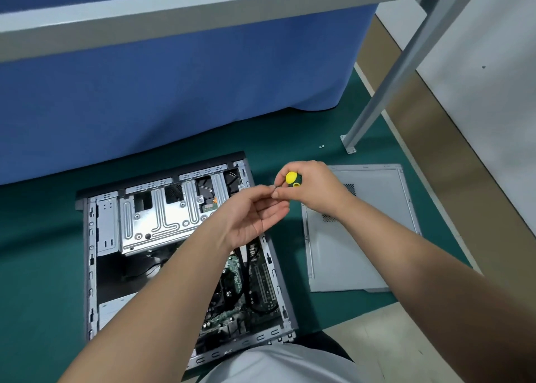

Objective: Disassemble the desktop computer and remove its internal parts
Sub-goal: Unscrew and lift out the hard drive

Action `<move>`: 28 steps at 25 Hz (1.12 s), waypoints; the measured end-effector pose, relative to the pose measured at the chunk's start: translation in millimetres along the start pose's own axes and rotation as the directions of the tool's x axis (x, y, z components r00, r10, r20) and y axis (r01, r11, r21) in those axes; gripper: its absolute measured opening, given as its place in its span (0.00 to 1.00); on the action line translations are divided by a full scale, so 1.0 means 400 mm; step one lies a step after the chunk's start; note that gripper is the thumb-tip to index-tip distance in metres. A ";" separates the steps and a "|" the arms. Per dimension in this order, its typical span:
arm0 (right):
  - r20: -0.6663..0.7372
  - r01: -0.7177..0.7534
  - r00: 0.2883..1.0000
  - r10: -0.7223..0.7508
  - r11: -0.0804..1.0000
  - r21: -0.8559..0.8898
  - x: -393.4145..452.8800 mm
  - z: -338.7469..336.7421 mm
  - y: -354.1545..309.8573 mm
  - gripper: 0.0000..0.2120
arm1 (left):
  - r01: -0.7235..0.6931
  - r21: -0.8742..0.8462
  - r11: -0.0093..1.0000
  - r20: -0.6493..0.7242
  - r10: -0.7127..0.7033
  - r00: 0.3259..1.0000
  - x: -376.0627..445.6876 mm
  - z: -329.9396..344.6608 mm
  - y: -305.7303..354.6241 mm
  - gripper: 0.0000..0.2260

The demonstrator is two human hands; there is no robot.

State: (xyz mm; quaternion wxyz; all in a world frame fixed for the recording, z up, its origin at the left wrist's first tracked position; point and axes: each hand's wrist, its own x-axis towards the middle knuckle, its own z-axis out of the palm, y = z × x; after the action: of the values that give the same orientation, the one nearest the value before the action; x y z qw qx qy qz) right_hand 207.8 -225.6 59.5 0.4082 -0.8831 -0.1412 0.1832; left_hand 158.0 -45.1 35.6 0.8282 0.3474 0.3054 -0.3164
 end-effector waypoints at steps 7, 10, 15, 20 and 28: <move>-0.022 -0.032 0.999 0.037 0.976 0.214 0.013 -0.027 0.064 0.04 | -0.051 0.033 0.998 -0.071 0.053 0.996 0.071 0.045 -0.003 0.07; -0.021 -0.051 0.998 0.062 0.944 0.327 0.018 -0.036 0.082 0.03 | -0.064 0.080 0.995 -0.078 0.070 0.995 0.095 0.061 -0.003 0.06; -0.068 -0.059 0.995 0.079 0.963 0.262 0.051 -0.047 0.108 0.03 | -0.103 0.130 0.986 -0.095 0.116 0.989 0.143 0.070 0.010 0.07; -0.115 -0.154 0.976 0.185 0.961 0.231 0.099 -0.089 0.173 0.02 | -0.369 0.671 0.643 -0.055 0.540 0.840 0.186 0.068 0.058 0.07; -0.248 -0.539 0.809 0.532 0.841 0.045 0.300 -0.158 0.373 0.07 | 0.214 0.922 -0.322 0.097 0.728 0.679 0.241 -0.082 0.184 0.20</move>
State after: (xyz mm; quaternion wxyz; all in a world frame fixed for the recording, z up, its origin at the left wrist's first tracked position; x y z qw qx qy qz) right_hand 357.6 -313.4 -42.9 0.3423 -0.9084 0.1635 0.1757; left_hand 262.0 -8.6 -25.0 0.1314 0.9862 0.0705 -0.0714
